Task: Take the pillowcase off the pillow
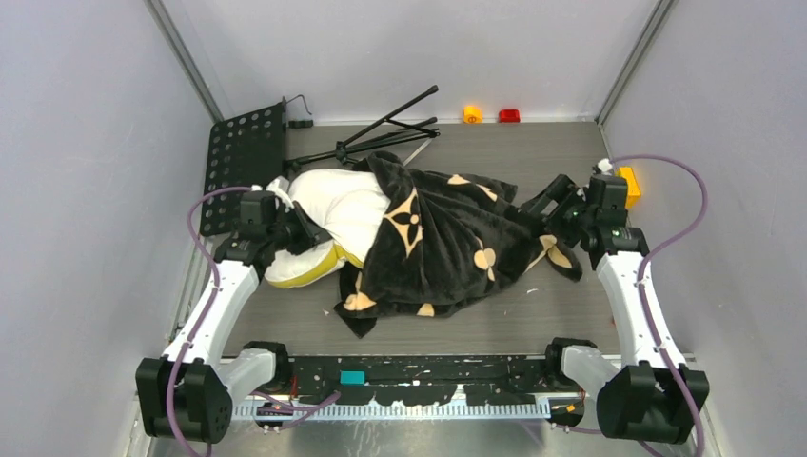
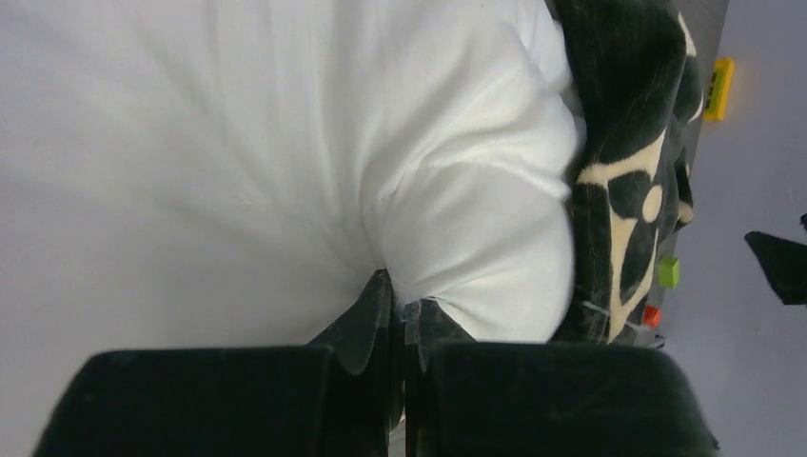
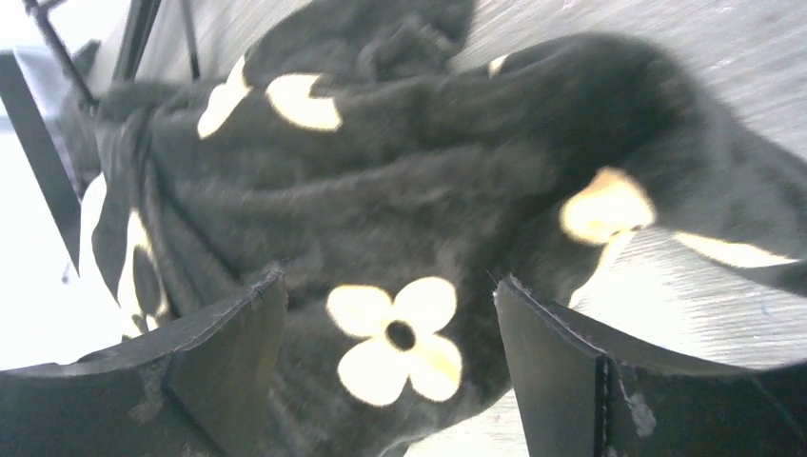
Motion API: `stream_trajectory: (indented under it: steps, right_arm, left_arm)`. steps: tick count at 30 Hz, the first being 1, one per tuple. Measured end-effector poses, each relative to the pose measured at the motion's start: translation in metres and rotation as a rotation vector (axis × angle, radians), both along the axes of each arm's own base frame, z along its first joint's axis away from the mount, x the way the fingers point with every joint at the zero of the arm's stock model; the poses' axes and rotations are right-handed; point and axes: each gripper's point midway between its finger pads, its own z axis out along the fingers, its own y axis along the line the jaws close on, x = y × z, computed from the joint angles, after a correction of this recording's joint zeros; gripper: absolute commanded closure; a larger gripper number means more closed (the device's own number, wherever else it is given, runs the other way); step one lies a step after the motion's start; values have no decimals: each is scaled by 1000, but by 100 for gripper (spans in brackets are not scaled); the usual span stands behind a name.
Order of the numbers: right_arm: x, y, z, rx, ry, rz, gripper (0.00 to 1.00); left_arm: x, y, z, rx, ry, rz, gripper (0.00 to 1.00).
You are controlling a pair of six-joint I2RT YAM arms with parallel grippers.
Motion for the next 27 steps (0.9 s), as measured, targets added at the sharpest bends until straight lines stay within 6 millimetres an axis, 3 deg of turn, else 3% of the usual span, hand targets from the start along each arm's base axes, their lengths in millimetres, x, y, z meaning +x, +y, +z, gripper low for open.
stream_trajectory:
  steps: [5,7,9,10,11,15,17,22,27]
  right_arm:
    - [-11,58,17,-79,-25,209,13]
    - [-19,77,20,-89,-26,286,12]
    - [-28,91,17,-101,-13,345,12]
    - [-32,97,15,-104,-3,369,12]
    - [-37,102,13,-106,5,392,12]
    - [-52,119,9,-111,22,469,11]
    - [-61,126,6,-114,31,505,11]
    - [-80,134,-12,-128,73,557,11]
    - [-92,134,-41,-134,139,567,11]
  left_arm:
    - [-12,-20,0,110,-10,-108,100]
    - [-16,-26,4,163,-21,-150,95]
    - [-20,-32,10,221,-43,-193,81]
    - [-23,-34,13,255,-53,-214,67]
    - [-26,-36,16,289,-57,-232,59]
    - [-32,-37,22,409,-54,-269,15]
    - [-33,-36,25,443,-56,-279,2]
    - [-36,-28,27,476,-53,-258,0]
    - [-39,-13,45,473,-150,-170,0]
